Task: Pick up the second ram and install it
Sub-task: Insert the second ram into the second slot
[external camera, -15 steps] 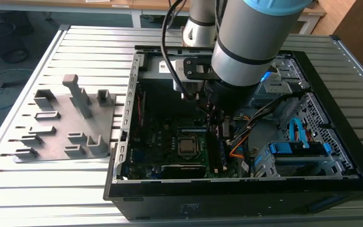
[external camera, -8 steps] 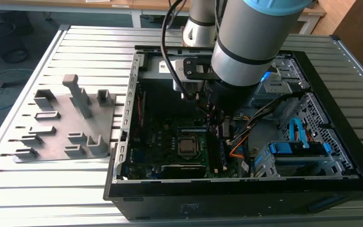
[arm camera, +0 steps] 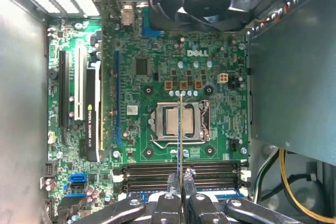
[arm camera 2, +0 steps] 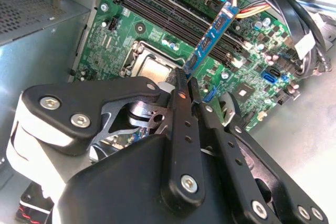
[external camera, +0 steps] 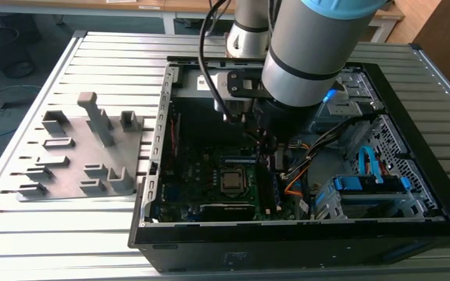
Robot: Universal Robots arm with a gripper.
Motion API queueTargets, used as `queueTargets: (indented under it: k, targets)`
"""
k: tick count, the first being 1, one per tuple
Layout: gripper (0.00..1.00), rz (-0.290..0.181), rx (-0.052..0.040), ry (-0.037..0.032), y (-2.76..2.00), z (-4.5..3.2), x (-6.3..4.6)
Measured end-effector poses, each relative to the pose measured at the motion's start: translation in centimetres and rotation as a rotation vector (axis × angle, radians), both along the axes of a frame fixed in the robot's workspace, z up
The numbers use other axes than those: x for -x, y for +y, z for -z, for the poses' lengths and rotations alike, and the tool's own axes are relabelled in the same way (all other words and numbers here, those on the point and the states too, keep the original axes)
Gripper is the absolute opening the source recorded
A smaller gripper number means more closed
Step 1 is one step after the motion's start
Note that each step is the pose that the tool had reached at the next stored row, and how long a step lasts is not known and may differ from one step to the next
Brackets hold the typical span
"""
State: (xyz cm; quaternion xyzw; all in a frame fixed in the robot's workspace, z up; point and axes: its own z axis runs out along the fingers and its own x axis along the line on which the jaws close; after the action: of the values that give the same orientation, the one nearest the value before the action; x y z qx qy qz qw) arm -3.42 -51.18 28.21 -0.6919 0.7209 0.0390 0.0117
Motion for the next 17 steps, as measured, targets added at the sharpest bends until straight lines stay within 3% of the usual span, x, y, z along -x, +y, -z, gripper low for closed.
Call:
queueTargets:
  k: [11,17]
  targets:
    - [0.14,0.139,0.0000,0.0000,0.00,0.01,0.00]
    - [0.14,0.188,0.0000,0.0000,0.00,0.00,0.00]
